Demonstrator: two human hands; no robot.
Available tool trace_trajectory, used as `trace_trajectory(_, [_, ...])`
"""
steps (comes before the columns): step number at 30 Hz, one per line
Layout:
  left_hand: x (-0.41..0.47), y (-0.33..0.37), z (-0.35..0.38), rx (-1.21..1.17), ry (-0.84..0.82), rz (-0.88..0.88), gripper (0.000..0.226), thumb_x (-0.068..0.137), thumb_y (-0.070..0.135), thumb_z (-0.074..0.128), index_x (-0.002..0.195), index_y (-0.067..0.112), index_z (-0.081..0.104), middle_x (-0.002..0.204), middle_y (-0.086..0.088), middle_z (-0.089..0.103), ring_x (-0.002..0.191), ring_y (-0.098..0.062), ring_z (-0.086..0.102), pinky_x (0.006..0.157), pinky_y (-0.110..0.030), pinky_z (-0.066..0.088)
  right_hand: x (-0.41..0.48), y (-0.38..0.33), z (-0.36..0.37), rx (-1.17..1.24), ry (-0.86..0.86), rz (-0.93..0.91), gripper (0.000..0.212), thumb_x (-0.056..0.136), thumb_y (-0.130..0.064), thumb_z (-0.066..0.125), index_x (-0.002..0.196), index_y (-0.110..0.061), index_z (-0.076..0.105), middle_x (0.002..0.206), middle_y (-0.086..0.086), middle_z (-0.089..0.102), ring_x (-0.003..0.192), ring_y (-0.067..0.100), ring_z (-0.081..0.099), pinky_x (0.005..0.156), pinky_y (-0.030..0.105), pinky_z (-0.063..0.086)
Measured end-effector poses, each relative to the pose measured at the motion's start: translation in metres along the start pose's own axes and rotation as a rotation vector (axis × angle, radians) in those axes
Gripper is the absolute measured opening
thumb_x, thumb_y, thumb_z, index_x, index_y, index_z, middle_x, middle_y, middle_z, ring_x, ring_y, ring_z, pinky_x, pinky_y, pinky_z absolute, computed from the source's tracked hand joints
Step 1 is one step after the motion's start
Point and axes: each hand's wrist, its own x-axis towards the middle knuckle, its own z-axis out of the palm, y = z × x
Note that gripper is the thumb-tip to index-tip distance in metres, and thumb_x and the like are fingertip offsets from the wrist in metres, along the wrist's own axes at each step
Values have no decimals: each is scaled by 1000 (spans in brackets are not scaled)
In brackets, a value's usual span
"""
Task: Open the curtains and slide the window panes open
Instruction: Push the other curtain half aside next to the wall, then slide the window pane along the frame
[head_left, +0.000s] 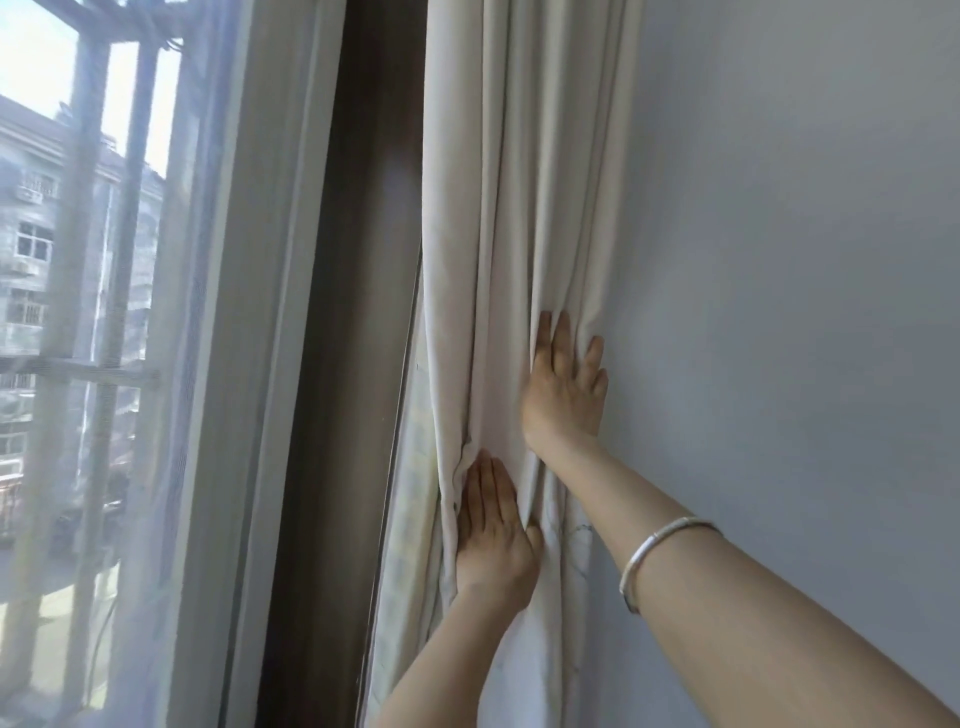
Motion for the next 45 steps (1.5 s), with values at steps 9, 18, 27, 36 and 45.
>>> trace_trajectory(9, [-19, 9, -17, 118, -61, -21, 67, 95, 31, 23, 138, 3, -21, 153, -13, -20, 142, -24, -16, 114, -32, -12, -13, 3, -23, 38, -66, -13, 67, 96, -16, 32, 145, -21, -14, 158, -3, -11, 142, 41, -9, 114, 52, 13])
trace_trajectory(18, [-81, 30, -72, 186, -91, 34, 72, 94, 43, 21, 139, 4, -20, 153, -10, -21, 141, -23, -19, 111, -30, -15, -63, -2, -91, 57, -123, -18, 65, 96, -29, 32, 147, -23, -7, 158, -4, -4, 142, 40, -2, 111, 58, 16])
trace_trajectory(27, [-181, 21, -169, 197, -76, 65, 93, 83, 68, 26, 141, 9, -16, 155, -7, -15, 141, -22, -17, 114, -35, -8, -142, -36, -177, 126, -165, -13, 73, 91, -49, 37, 146, -27, -5, 158, -2, -9, 143, 35, -7, 113, 55, 8])
trace_trajectory(36, [-333, -9, -278, 160, -22, -16, 95, 79, 71, 30, 143, 15, -12, 156, -2, -9, 143, -18, -10, 116, -34, -2, -257, -107, -270, 120, -167, -25, 80, 88, -58, 36, 146, -26, -8, 158, 2, -6, 144, 34, -2, 114, 52, 11])
trace_trajectory(45, [-443, -22, -410, 307, 120, -92, 91, 81, 67, 35, 144, 14, -4, 157, -3, 2, 144, -19, 1, 116, -35, 4, -345, -191, -357, 305, -178, -201, 77, 89, -54, 38, 147, -23, -3, 158, 3, 2, 144, 33, 3, 114, 50, 13])
